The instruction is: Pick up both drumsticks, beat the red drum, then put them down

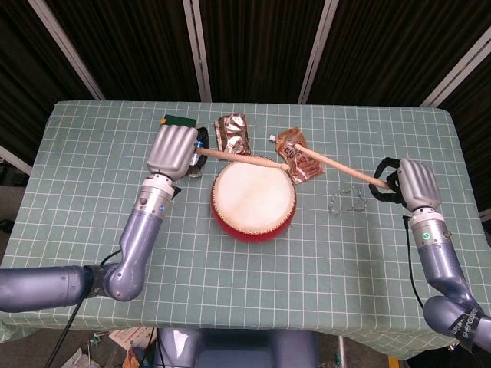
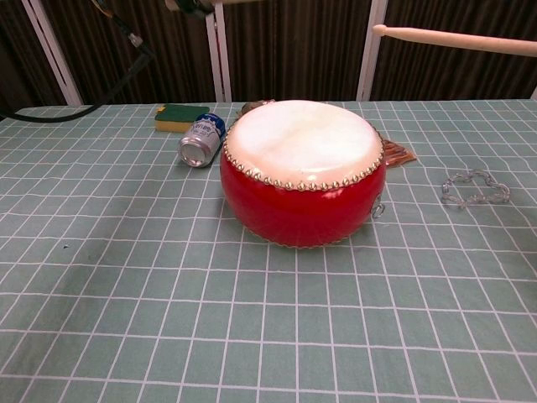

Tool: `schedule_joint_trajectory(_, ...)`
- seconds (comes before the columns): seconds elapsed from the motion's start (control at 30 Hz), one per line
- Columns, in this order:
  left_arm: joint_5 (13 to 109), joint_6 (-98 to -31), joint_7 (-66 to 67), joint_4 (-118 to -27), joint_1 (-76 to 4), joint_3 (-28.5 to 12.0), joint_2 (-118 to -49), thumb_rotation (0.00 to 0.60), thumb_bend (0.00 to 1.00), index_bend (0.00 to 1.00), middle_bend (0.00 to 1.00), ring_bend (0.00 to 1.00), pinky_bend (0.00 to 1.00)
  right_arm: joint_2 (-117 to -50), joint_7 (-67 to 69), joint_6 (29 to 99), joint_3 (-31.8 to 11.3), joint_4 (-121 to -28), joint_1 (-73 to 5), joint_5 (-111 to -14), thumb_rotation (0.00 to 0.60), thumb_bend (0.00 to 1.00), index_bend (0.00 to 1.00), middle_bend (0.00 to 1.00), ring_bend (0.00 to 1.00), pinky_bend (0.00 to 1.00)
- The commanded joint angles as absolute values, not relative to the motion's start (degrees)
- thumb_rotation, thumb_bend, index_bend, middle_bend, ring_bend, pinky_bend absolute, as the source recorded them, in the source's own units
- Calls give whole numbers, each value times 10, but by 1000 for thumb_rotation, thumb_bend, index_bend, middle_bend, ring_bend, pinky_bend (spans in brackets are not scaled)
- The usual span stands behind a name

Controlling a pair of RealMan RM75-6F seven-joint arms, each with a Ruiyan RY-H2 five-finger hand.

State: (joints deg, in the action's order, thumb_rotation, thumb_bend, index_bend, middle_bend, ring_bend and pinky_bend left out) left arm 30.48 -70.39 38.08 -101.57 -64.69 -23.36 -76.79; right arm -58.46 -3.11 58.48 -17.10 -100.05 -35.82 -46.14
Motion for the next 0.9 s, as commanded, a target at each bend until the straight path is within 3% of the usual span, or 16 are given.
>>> schedule_joint_trajectory(0.03,324,-698,348,-1031,-618,-241,-737,600,580,793,1000,1000,1000,-582,-15,573,-173,-1008,-357,-492,600,639,958,1000,1000,1000)
schedule_joint_trajectory(0.27,322,-676,325,-1027,-609,-247,-717,600,580,792,1000,1000,1000,-584,24,550,-176,-1012,-364,-571,600,639,958,1000,1000,1000)
schedule_joint_trajectory(0.63,322,-656,304,-1016,-604,-249,-704,600,580,792,1000,1000,1000,-603,21,537,-185,-1013,-387,-574,600,639,958,1000,1000,1000)
schedule_joint_trajectory(0.77,325,-647,295,-1007,-601,-244,-704,600,580,792,1000,1000,1000,-636,-23,530,-165,-990,-403,-572,600,639,958,1000,1000,1000)
schedule_joint_trajectory(0.9,330,-638,291,-1001,-597,-234,-702,600,580,792,1000,1000,1000,-663,-137,489,-108,-947,-433,-561,600,639,958,1000,1000,1000)
